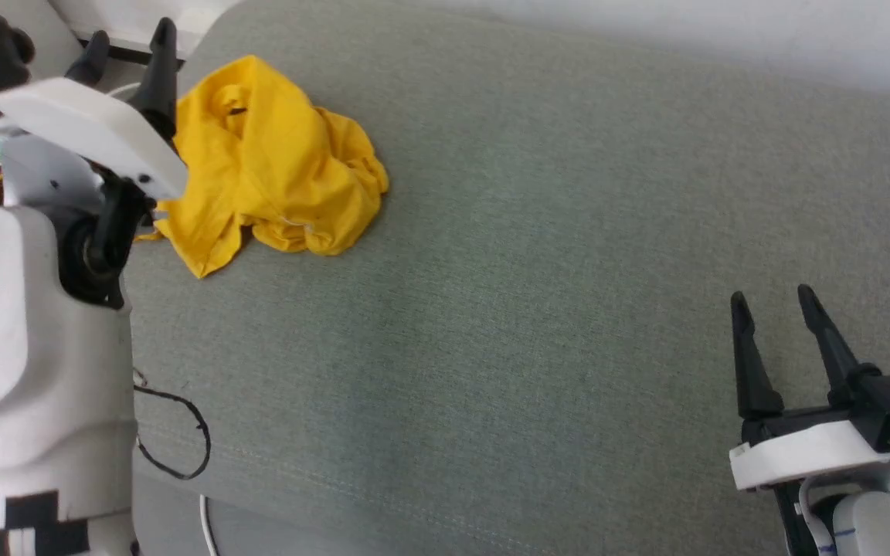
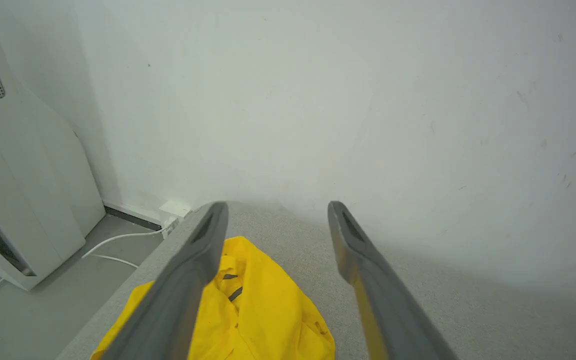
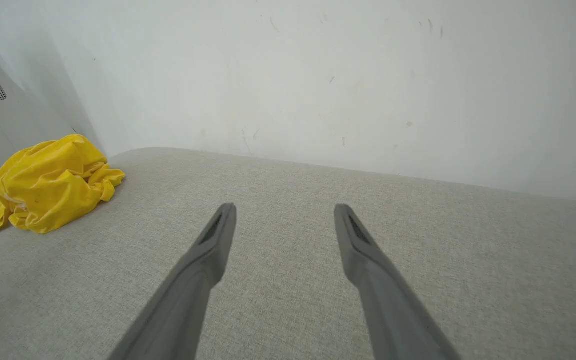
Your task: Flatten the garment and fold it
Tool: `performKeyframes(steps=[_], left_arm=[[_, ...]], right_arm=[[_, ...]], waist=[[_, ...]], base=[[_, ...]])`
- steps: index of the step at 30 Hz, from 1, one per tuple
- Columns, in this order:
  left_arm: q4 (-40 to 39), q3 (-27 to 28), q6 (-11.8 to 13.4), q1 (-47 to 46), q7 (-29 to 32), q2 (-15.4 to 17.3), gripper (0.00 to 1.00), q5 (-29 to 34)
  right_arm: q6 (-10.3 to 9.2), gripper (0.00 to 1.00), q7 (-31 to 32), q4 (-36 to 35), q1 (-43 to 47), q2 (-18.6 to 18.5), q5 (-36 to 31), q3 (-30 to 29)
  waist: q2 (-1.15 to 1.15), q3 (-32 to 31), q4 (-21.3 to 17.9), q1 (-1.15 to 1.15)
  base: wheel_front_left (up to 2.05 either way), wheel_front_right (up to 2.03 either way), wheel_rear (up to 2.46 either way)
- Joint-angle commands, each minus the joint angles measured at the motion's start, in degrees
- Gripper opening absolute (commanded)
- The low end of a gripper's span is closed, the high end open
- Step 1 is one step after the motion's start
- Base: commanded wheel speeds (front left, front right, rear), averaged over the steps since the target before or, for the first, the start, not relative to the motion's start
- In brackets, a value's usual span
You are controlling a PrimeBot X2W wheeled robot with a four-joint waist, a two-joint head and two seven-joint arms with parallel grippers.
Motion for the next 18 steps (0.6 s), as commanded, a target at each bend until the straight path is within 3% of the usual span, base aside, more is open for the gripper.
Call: performKeyframes(steps=[1,12,18], left_arm=[[3.1,1.0,0.1,-2.4,2.8,0.0,1.0,-2.3],[15.5,2.1,1.0,-9.8,17.2,5.7,1.0,-5.2],[18.1,3.4,3.4,-9.6,23.6,6.8,1.0,-7.1]], right_arm=[[-0.06,1.0,-0.3,-0.4,-1.3,0.1,-0.6,-0.3],[-0.06,1.0,-0.3,-2.1,-3.9,0.1,-2.2,-1.1],[-0.06,1.0,-0.3,-3.1,-4.1,0.1,-2.2,-1.9]], waist=[[0.0,3.3,-3.0,-0.01],[0.0,10.5,-10.1,-0.01],[0.0,13.3,-12.7,-0.01]], base=[[0.0,0.0,0.0],[0.0,0.0,0.0],[0.0,0.0,0.0]])
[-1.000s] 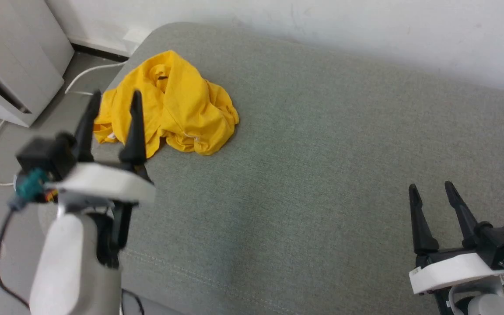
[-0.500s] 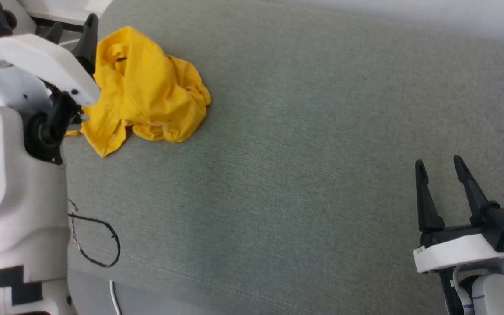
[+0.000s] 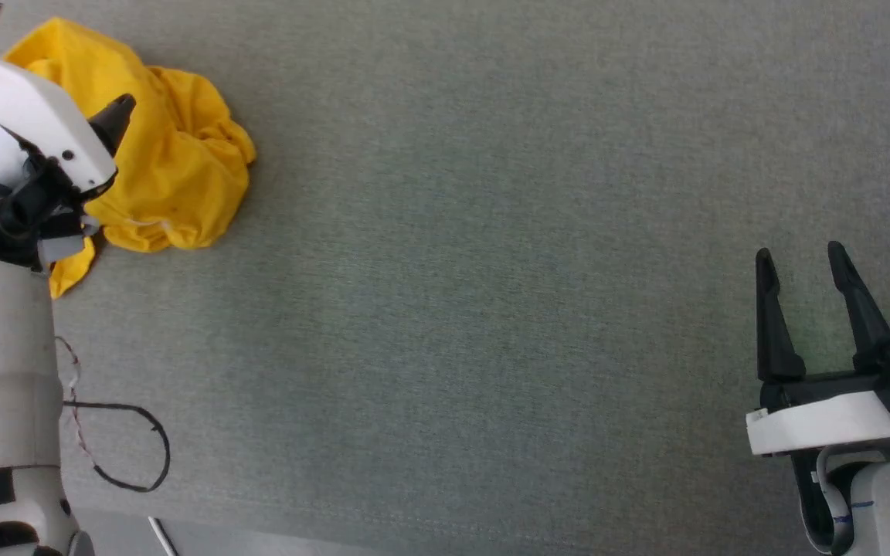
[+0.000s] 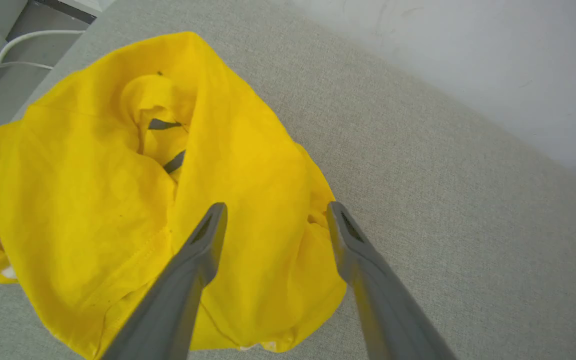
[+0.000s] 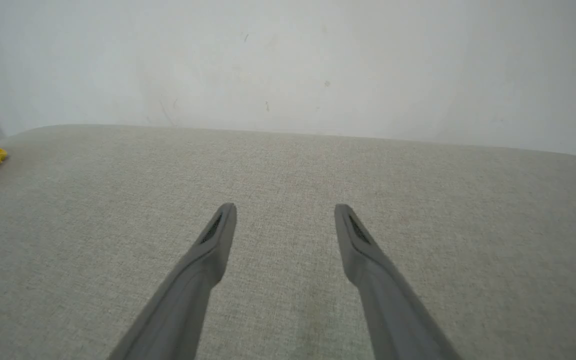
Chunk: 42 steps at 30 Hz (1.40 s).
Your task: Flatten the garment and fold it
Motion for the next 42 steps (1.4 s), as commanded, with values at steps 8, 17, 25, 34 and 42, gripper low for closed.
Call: performKeyframes(steps=[8,17,25,34,42], left_arm=[[2.0,0.0,5.2,1.4,2.1,2.2,1.0,2.0],[3.5,-0.7,5.7,1.6,1.9,1.6,0.0,1.8],[3.8,-0.9,4.1,1.1,-0.1,1.9,0.0,1.3],[0.2,-3.6,-0.6,-2.7,-5.1,3.0,0.0,2.5],[-4.9,-6.2,-2.8,-6.2,-7.6,3.1,0.0,3.8]], right_arm=[[-0.06,1.0,-0.3,-2.0,-1.5,0.1,-0.8,-0.6],[-0.06,1.0,-0.3,-2.7,-2.7,0.1,-1.3,-0.7],[-0.06,1.0,-0.3,-2.3,-2.8,0.1,-1.1,-1.0],[-0.06,1.0,-0.3,-1.2,-2.4,0.1,0.3,-1.0],[-0.06,1.0,-0.3,0.2,-0.9,0.1,2.3,-1.0]], waist=[[0.0,6.9,-4.1,-0.01],[0.0,8.5,-4.0,-0.01],[0.0,7.4,-3.8,-0.01],[0.0,2.9,-3.4,-0.01],[0.0,-3.0,-3.7,-0.01]], base=[[0.0,0.0,0.0],[0.0,0.0,0.0],[0.0,0.0,0.0],[0.0,0.0,0.0],[0.0,0.0,0.0]])
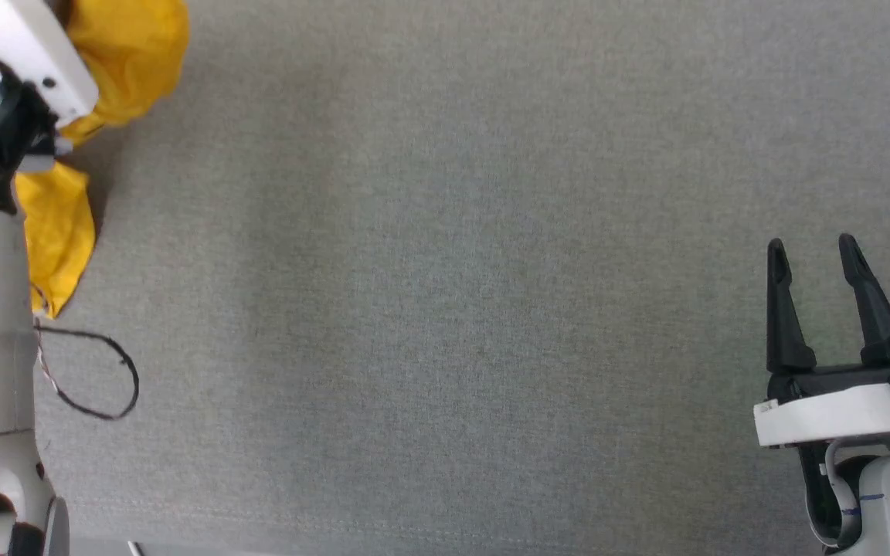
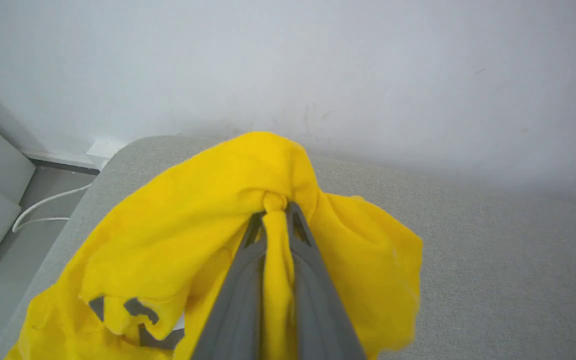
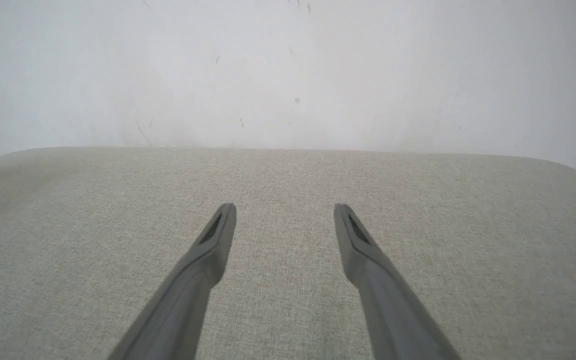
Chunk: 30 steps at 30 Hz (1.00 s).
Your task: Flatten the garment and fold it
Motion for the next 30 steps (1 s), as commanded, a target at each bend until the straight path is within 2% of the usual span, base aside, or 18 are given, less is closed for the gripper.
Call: performKeyframes(steps=[1,9,13,20,24,30], left_arm=[[-1.5,-0.7,-0.7,-1.5,-0.3,0.0,0.0,0.7],[-11.6,-5.7,-3.1,-5.1,0.4,-2.8,0.0,0.9],[-16.5,-8.0,-3.4,-6.7,2.1,-5.9,0.0,-0.3],[-21.9,-13.1,-3.6,-7.8,4.5,-13.1,0.0,-3.4],[-23.7,-15.8,-3.5,-6.4,4.7,-16.3,0.0,-5.3],[-25.4,-22.0,-2.5,0.7,4.5,-18.4,0.0,-9.0]], right_arm=[[-0.06,1.0,-0.3,0.1,0.6,0.1,0.6,-0.1],[-0.06,1.0,-0.3,0.8,2.4,0.1,2.5,-1.1],[-0.06,1.0,-0.3,1.2,3.4,0.1,3.4,-1.2],[-0.06,1.0,-0.3,2.0,4.6,0.1,4.7,-1.5],[-0.06,1.0,-0.3,2.1,4.8,0.1,5.3,-1.6],[-0.06,1.0,-0.3,2.1,5.2,0.1,5.8,-1.8]], waist=[[-0.01,-3.3,-0.3,0.0],[-0.01,-8.5,-1.7,0.0],[-0.01,-10.6,-2.8,0.0],[-0.01,-13.4,-4.9,0.0],[-0.01,-14.2,-6.3,0.0],[-0.01,-14.5,-7.6,0.0]], base=[[0.0,0.0,0.0],[0.0,0.0,0.0],[0.0,0.0,0.0],[0.0,0.0,0.0],[0.0,0.0,0.0],[0.0,0.0,0.0]])
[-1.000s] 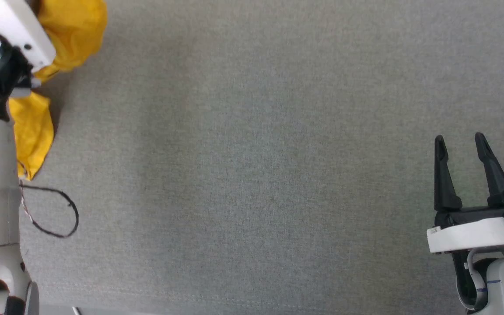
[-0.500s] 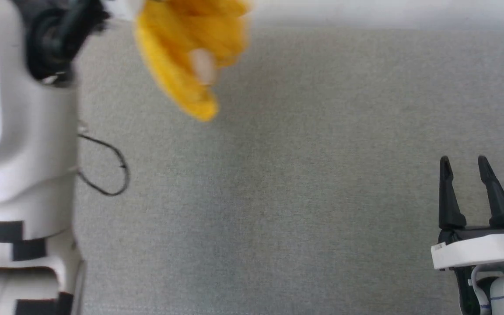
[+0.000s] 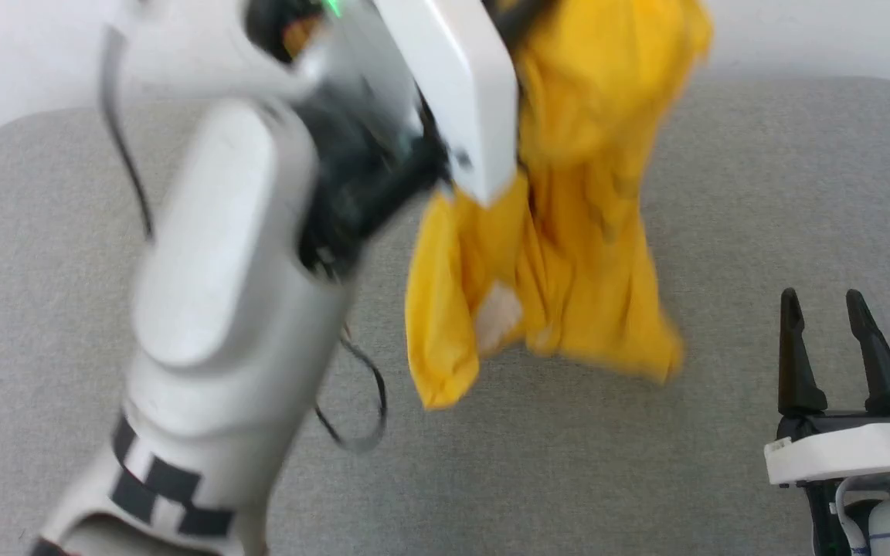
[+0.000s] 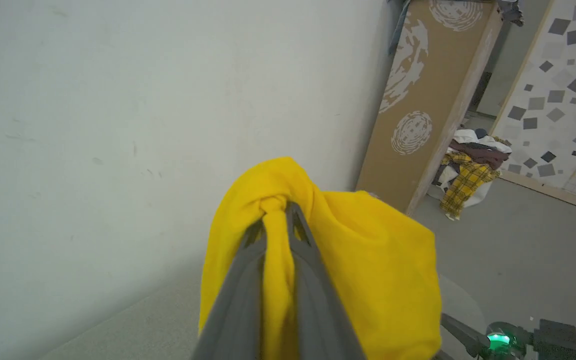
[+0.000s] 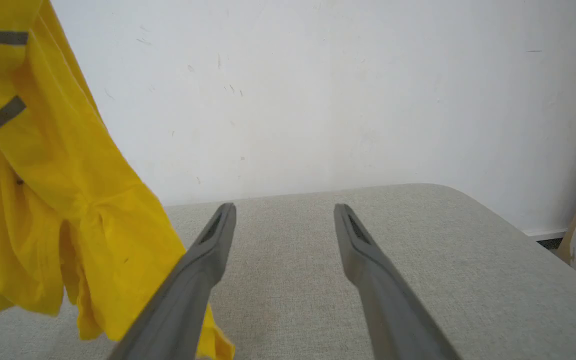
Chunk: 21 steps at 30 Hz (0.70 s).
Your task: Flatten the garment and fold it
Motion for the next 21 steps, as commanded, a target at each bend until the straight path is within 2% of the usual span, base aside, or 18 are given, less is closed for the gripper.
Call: performKeyframes(steps=[1,5,9,15,20,21], left_arm=[[-0.4,-1.7,0.8,3.6,-0.7,-0.4,0.0,-1.1],[0.8,-5.0,2.5,10.8,-4.1,-0.6,0.0,-1.9],[5.6,-7.7,3.8,18.5,-7.8,-0.6,0.0,-0.6],[19.2,-9.5,5.4,26.5,-12.3,0.2,0.0,1.0],[30.1,-9.4,6.6,28.2,-14.9,-0.3,0.0,-0.3],[31.4,-9.6,6.5,28.0,-15.7,-0.4,0.05,-0.5]], right_arm=[[-0.06,1.0,-0.3,0.0,0.6,0.1,0.4,-0.1],[-0.06,1.0,-0.3,0.0,0.9,0.1,0.6,-0.2],[-0.06,1.0,-0.3,0.0,0.7,0.1,0.9,0.2],[-0.06,1.0,-0.3,0.0,0.3,0.1,0.7,0.6],[-0.06,1.0,-0.3,0.3,-0.3,0.1,0.7,1.8],[-0.06,1.0,-0.3,0.3,-0.4,0.1,0.6,1.9]], waist=[[-0.01,-0.3,-0.8,0.0],[-0.01,0.0,-1.4,0.0],[-0.01,0.6,-2.1,0.0],[-0.01,1.7,-3.0,0.0],[-0.01,2.3,-3.7,0.0],[-0.01,2.3,-3.7,0.0]], base=[[0.0,0.0,0.0],[0.0,0.0,0.0],[0.0,0.0,0.0],[0.0,0.0,0.0],[0.0,0.0,0.0],[0.0,0.0,0.0]])
